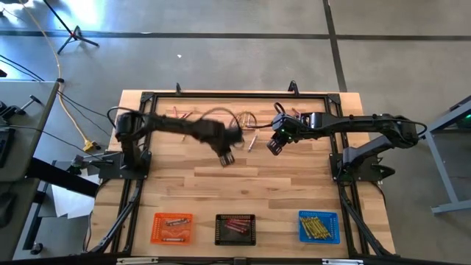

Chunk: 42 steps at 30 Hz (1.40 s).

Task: Sort crayons
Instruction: Put the red crayon into the black bin

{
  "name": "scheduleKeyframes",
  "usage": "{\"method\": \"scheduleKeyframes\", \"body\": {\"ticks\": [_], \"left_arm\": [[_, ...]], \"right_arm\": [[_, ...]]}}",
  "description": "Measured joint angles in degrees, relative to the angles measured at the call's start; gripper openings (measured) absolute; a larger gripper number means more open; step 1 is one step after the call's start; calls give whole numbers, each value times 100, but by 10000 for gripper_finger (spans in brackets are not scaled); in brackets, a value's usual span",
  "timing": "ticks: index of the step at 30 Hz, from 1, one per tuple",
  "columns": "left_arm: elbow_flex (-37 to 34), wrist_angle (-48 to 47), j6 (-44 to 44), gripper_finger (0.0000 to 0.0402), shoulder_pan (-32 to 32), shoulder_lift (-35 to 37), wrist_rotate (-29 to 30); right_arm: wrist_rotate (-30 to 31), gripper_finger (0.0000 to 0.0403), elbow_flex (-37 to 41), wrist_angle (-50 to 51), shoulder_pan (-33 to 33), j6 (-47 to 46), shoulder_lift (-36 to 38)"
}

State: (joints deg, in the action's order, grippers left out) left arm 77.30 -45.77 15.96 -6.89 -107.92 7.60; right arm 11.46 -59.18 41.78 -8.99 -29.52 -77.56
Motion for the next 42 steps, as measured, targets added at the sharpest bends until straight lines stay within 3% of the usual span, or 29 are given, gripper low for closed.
{"method": "scheduleKeyframes", "body": {"ticks": [7, 18, 25, 31, 35, 40, 42], "left_arm": [[-2, -343, -697, 92, -1099, 0, 24], [-242, -843, -1413, 92, -2185, 107, -251], [-1283, -656, -1275, 92, -2514, 969, -475], [-2168, -484, -418, 92, -2458, 2155, -470], [-2632, -258, 423, 92, -2363, 2762, 14], [-2889, -65, 1417, 92, -2370, 2960, 1403], [-2891, -44, 1550, 92, -2473, 2955, 1678]], "right_arm": [[188, 94, 0, 0, 0, 0, 0], [461, 94, 0, 2, -301, -297, 0], [501, 94, 0, 4, -564, -409, 0], [501, 94, 0, 4, -793, -400, 0], [506, 94, 0, 2, -932, -288, 0], [467, 94, 0, 2, -1094, 42, 0], [457, 94, 0, 2, -1141, 144, 0]]}}
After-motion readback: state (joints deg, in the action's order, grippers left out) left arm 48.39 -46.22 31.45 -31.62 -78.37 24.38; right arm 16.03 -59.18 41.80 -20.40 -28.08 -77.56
